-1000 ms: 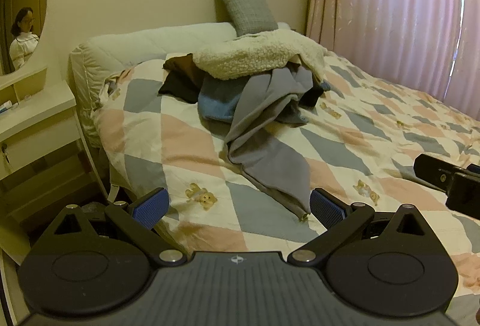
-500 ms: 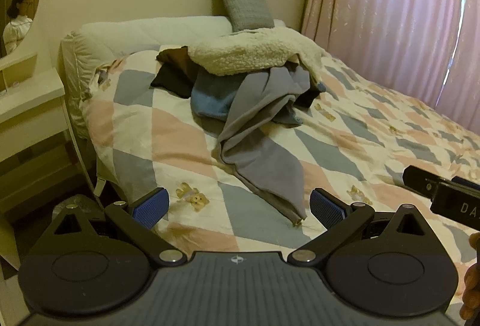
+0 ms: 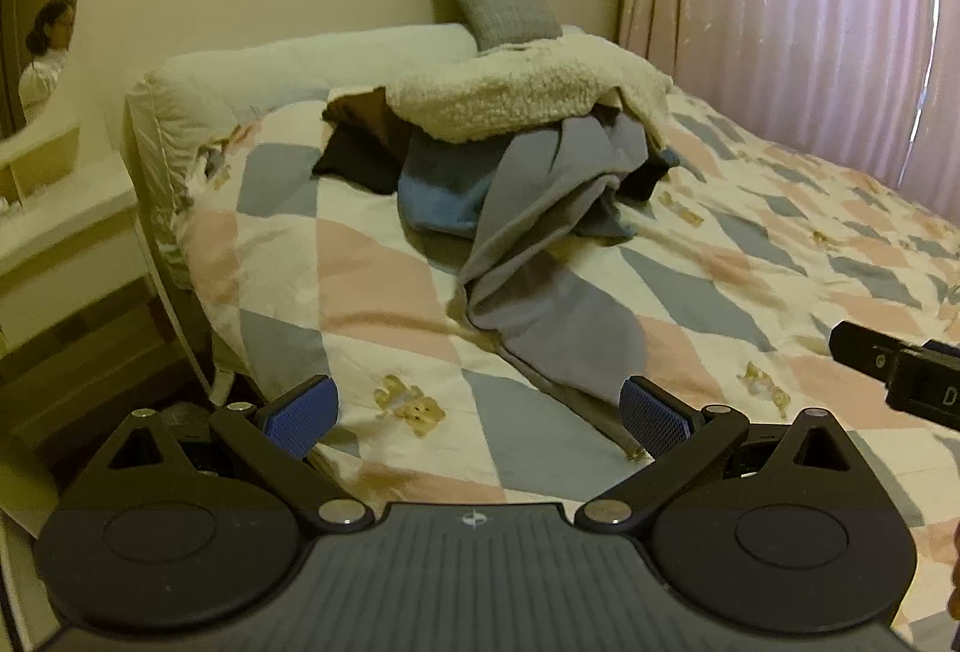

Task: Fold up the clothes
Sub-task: 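Move both grippers toward the clothes pile on the bed, then grasp the cream fleece vest with the left gripper while the right gripper grasps its other edge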

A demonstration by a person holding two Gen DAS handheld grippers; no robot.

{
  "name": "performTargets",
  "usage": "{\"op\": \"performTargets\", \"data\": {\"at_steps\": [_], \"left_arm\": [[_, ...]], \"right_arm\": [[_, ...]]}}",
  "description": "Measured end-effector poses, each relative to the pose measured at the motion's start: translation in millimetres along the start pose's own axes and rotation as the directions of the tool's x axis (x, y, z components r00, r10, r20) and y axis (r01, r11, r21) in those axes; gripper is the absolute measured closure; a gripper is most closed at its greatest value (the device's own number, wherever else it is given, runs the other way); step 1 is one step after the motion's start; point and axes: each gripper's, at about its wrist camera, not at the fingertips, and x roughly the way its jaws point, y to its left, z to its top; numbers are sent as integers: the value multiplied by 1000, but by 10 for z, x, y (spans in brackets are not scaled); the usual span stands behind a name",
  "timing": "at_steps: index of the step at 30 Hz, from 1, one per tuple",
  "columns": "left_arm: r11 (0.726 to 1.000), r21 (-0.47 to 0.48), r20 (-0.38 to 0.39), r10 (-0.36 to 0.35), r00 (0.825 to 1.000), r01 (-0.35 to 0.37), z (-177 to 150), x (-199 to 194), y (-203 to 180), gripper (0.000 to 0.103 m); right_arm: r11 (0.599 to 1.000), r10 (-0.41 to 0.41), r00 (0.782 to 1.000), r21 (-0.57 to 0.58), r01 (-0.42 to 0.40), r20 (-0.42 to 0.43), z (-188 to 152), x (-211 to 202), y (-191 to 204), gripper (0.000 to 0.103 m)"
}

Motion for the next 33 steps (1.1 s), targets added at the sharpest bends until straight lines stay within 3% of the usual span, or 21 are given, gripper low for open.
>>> {"op": "performTargets", "data": {"at_steps": [8,12,15,19,26,33], "left_arm": [[1000,-12,-36,8,999,-8,-19,356,43,0],[999,-30,-14,33,999,-34,-5,547,77,0],[999,-26,31,29,999,-28,15,702,105,0],[999,-33,32,19,999,-18,151,976,165,0],[988,142,159,44,986,-67,619,1617,199,0],[940,300,293,68,954,-159,1211,2306,134,9]], "right_arm": [[1000,-16,998,-7,15,-59,-84,317,-149,0],[1000,-2,997,-13,1,-74,-122,497,-233,1],[1000,7,1000,7,-7,-29,-86,617,-291,1],[1000,22,997,-3,-22,71,12,811,-319,1],[987,24,994,-158,-7,106,380,1470,-282,1],[942,71,978,-337,-1,195,860,2216,-197,6]]}}
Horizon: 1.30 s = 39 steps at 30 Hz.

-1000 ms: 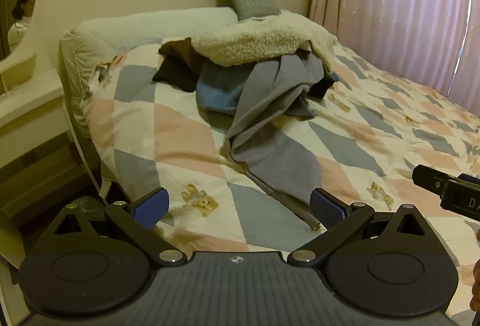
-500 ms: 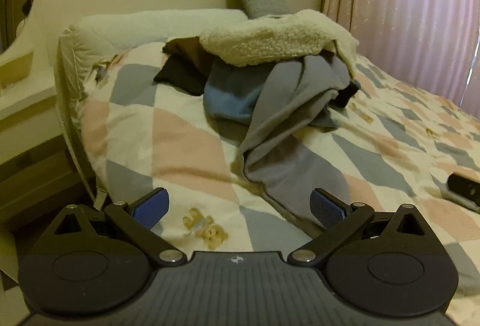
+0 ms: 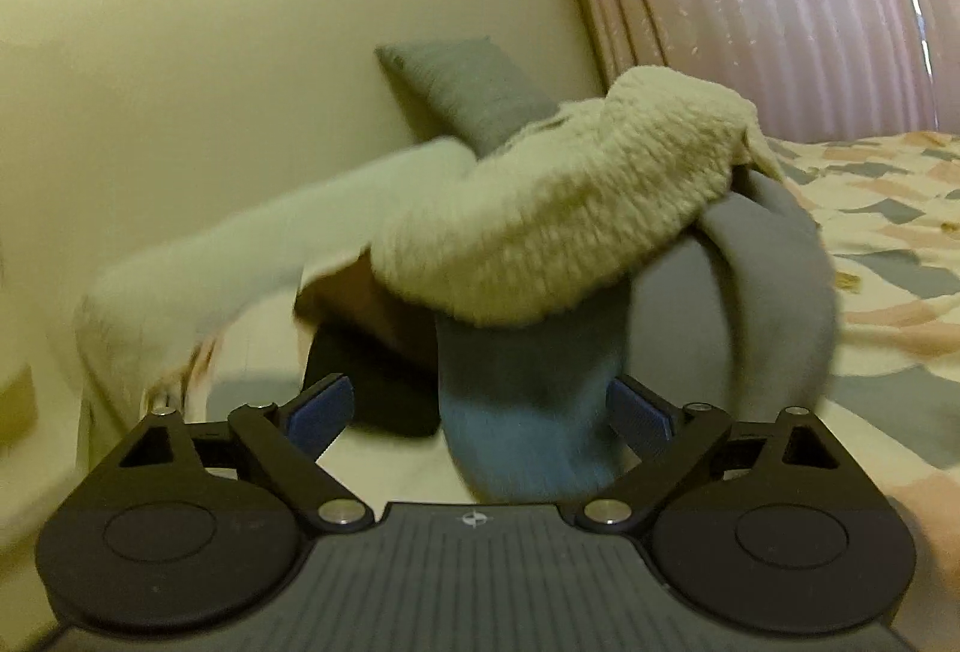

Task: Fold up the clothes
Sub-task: 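Grasp the cream fleece vest with the left gripper while the right gripper grasps its other edge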

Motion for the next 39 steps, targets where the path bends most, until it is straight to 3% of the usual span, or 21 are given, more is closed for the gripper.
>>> {"op": "performTargets", "data": {"at_steps": [6,11,15,17,19,24,26,27,28,30,32,33,34,37,39], "left_arm": [[995,102,66,-17,998,10,90,421,-138,9],[980,198,127,7,992,-32,98,649,-267,9],[976,216,154,1,988,-34,140,830,-283,15],[970,239,180,-6,984,-38,158,890,-312,17],[964,262,213,-15,977,-42,163,932,-340,28],[982,188,300,-30,954,-28,208,860,-227,44],[988,154,312,-27,950,-22,259,854,-182,45],[987,158,305,-33,952,-16,285,874,-184,42],[984,177,291,-30,956,-23,298,919,-214,34],[975,217,279,-16,960,-47,293,1007,-279,31],[973,225,268,-16,963,-46,304,1079,-301,43],[976,212,267,-21,963,-37,319,1093,-286,57],[980,194,269,-21,963,-33,348,1088,-258,69],[992,126,285,-38,958,2,447,993,-100,79],[996,91,288,-42,957,16,539,931,17,80]], "right_arm": [[987,-18,999,-162,25,47,115,689,14,17],[978,-28,998,-203,38,52,43,1207,-115,38],[935,-84,996,-342,92,40,-118,1679,-116,65],[913,-103,994,-392,111,41,-194,1887,-118,66],[906,-107,992,-404,127,73,-236,2002,-128,66],[867,-75,988,-482,130,132,-286,2167,-25,66],[847,-69,987,-515,134,143,-298,2241,35,66],[840,-74,986,-523,141,148,-291,2288,56,66],[837,-77,985,-527,146,151,-279,2335,69,68],[846,-74,986,-514,142,149,-228,2413,60,71],[866,-43,991,-490,99,125,-170,2413,27,86],[878,-21,994,-473,69,107,-142,2392,6,94],[886,-11,995,-460,55,99,-122,2347,-14,95],[887,-18,993,-457,68,114,-93,2175,-56,95],[878,-43,992,-470,96,121,-89,2114,-79,92]]}}
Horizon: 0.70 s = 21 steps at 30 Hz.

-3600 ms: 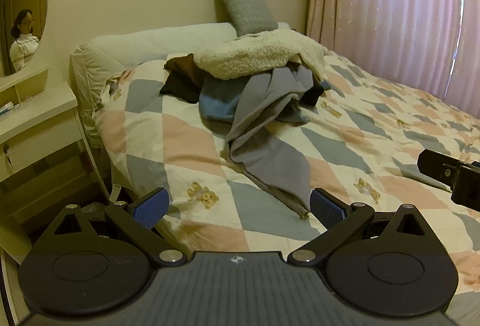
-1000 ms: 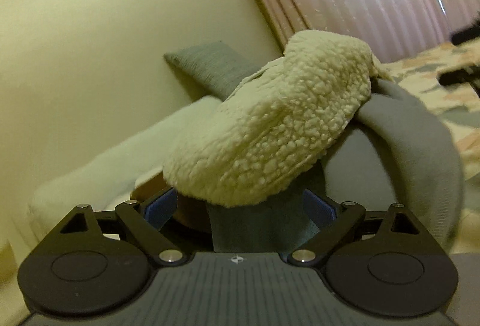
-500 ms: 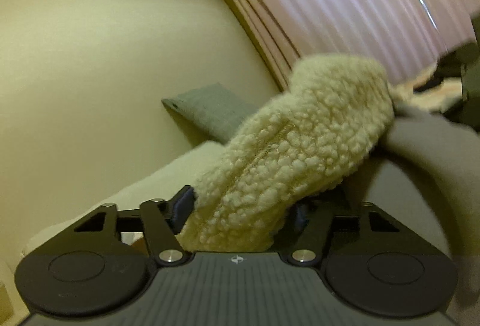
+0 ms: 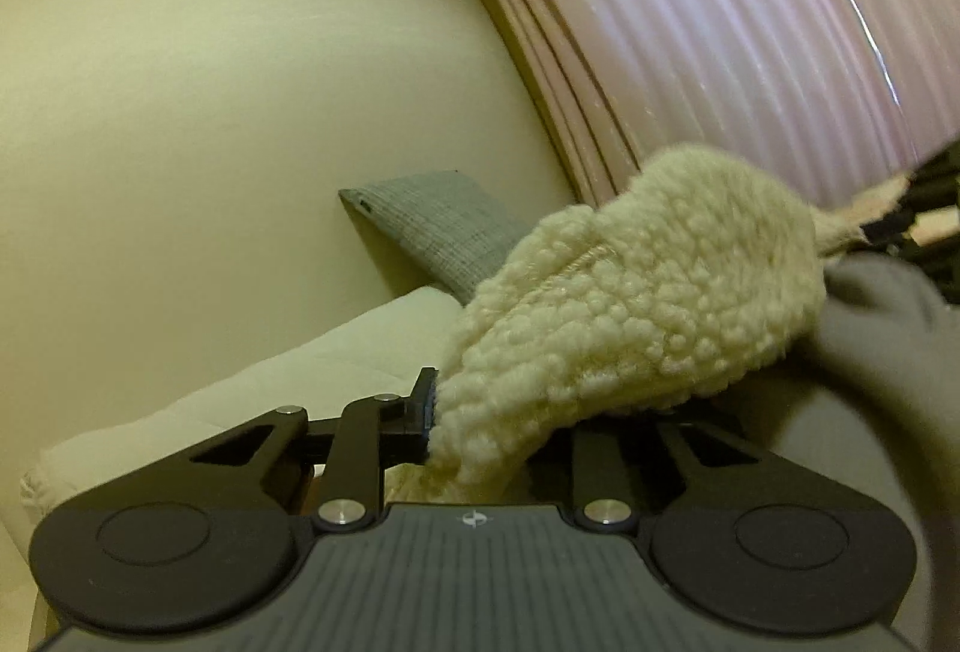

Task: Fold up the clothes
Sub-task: 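Grasp the cream fleece vest with the left gripper while the right gripper grasps its other edge, then lift the fleece vest with both grippers and swing it over the bed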

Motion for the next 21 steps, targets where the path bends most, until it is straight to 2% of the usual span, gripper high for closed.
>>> {"op": "performTargets", "data": {"at_steps": [3,5,7,8,9,10,11,12,13,18,21], "left_arm": [[999,-32,-8,1,1000,-1,123,-11,120,78],[1000,-19,-20,6,1000,-6,159,-6,118,76],[1000,-12,-38,13,999,-13,134,33,106,63],[1000,-13,-51,9,999,-10,98,66,115,62],[1000,-17,-64,9,998,-10,54,88,104,62],[1000,-11,-80,9,997,-9,20,168,107,67],[1000,-5,-95,2,995,-2,-7,243,115,71],[1000,5,-107,0,994,1,-39,277,103,80],[1000,19,-110,5,994,-3,-56,281,92,83],[1000,-3,-73,24,997,-25,203,188,244,88],[1000,-1,-25,24,999,-24,532,-29,355,88]], "right_arm": [[999,-38,998,-39,36,-56,-37,64,12,82],[998,-34,996,-53,29,-85,-76,163,69,82],[998,-18,995,-68,11,-101,-112,264,141,82],[996,-28,995,-92,19,-98,-122,304,190,82],[995,-29,995,-98,20,-95,-125,332,218,88],[996,-25,996,-89,17,-84,-109,333,221,94],[996,-36,997,-80,30,-71,-78,301,205,94],[997,-48,997,-71,44,-58,-47,268,188,95],[996,-62,997,-61,60,-44,-22,220,165,95],[976,-218,976,31,217,18,192,-319,-187,96],[948,-318,947,52,315,49,437,-755,-434,96]]}}
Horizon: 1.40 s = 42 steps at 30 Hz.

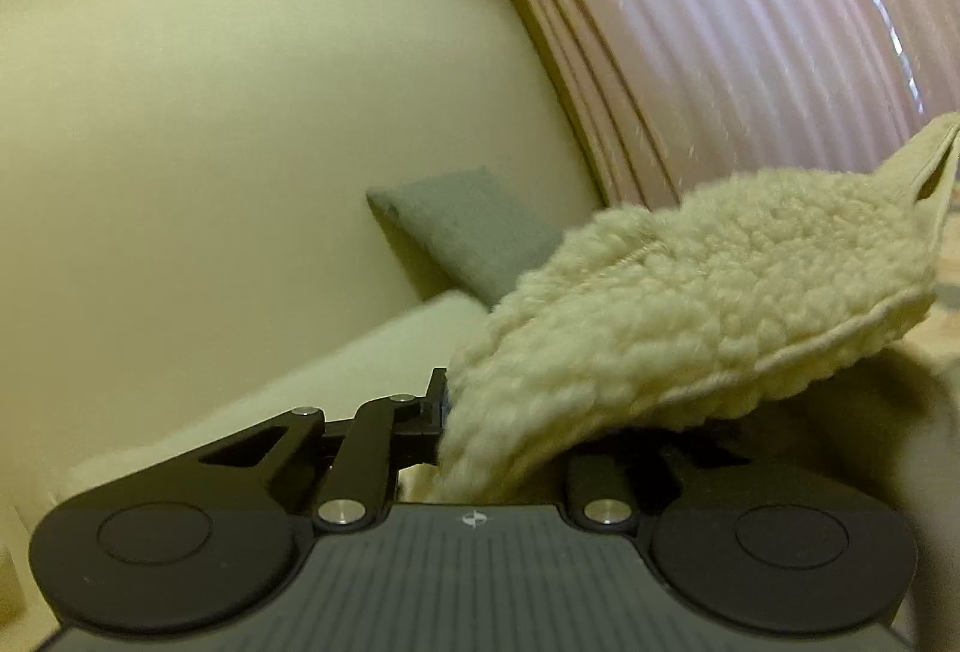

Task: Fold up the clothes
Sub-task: 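Lift the fleece vest with both grippers and swing it over the bed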

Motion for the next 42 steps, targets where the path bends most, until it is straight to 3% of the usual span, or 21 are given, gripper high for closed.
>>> {"op": "performTargets", "data": {"at_steps": [7,14,18,22,25,27,29,32,35,38,42], "left_arm": [[999,44,146,-36,989,30,820,-950,166,88],[984,79,237,-176,955,162,1460,-2185,283,87],[945,86,224,-326,919,314,1681,-2870,244,87],[873,128,171,-486,857,470,1743,-3491,121,87],[800,122,103,-599,794,588,1691,-3735,-8,87],[764,116,50,-643,764,635,1609,-3788,-204,87],[743,119,1,-664,748,659,1522,-3769,-439,87],[709,115,-69,-693,718,696,1401,-3665,-836,87],[679,117,-93,-719,689,725,1514,-3501,-1184,87],[674,130,-45,-729,683,727,1852,-3382,-1560,87],[710,199,119,-702,702,676,2329,-3539,-1929,87]], "right_arm": [[988,-156,988,-15,156,11,649,-865,-901,96],[960,-267,964,-83,267,21,1259,-2314,-1657,96],[947,-311,950,-98,307,-23,1518,-3150,-2096,96],[943,-327,942,-86,321,-75,1675,-4017,-2480,96],[943,-328,936,-109,315,-131,1553,-4470,-2658,96],[943,-325,928,-135,304,-182,1361,-4692,-2747,96],[946,-316,918,-154,285,-238,1167,-4931,-2861,96],[948,-312,897,-169,270,-314,766,-4958,-2983,96],[941,-338,868,-164,298,-364,447,-4943,-3241,96],[920,-392,843,-151,362,-368,331,-4929,-3635,96],[865,-501,811,-144,481,-303,388,-5040,-4049,95]]}}
